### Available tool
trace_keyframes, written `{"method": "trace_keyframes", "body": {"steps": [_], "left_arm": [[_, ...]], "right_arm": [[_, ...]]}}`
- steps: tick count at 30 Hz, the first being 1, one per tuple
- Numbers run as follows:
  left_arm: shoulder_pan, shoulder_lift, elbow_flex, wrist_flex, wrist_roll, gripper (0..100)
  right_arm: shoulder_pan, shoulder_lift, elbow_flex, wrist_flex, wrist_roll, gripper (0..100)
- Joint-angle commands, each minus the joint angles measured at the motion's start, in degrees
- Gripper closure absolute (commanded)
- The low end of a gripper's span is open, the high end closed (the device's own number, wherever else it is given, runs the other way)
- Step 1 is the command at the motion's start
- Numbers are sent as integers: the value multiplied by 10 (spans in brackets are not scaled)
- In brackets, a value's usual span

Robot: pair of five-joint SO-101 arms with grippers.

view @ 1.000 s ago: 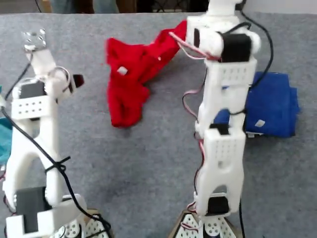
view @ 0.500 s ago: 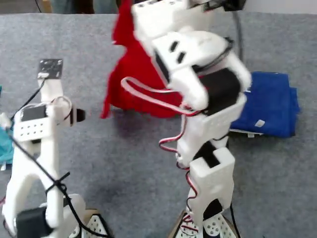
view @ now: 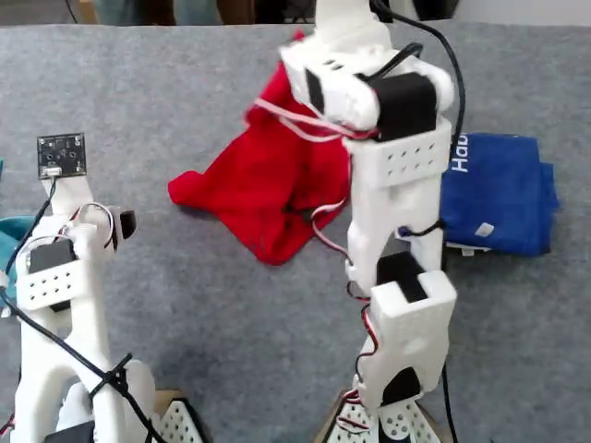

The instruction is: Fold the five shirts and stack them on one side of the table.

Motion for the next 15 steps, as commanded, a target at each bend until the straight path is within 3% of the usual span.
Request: {"method": "trace_keyframes", "body": {"steps": [1, 8, 13, 15], "left_arm": [[21, 4, -6, -33, 41, 729], [107, 41, -50, -3, 76, 731], [112, 90, -95, 2, 346, 729], [120, 120, -116, 1, 417, 730]], "right_arm": [[48, -15, 70, 18, 55, 985], [86, -12, 212, 9, 105, 985], [86, -13, 319, -69, 104, 985], [84, -15, 350, -96, 104, 985]]}}
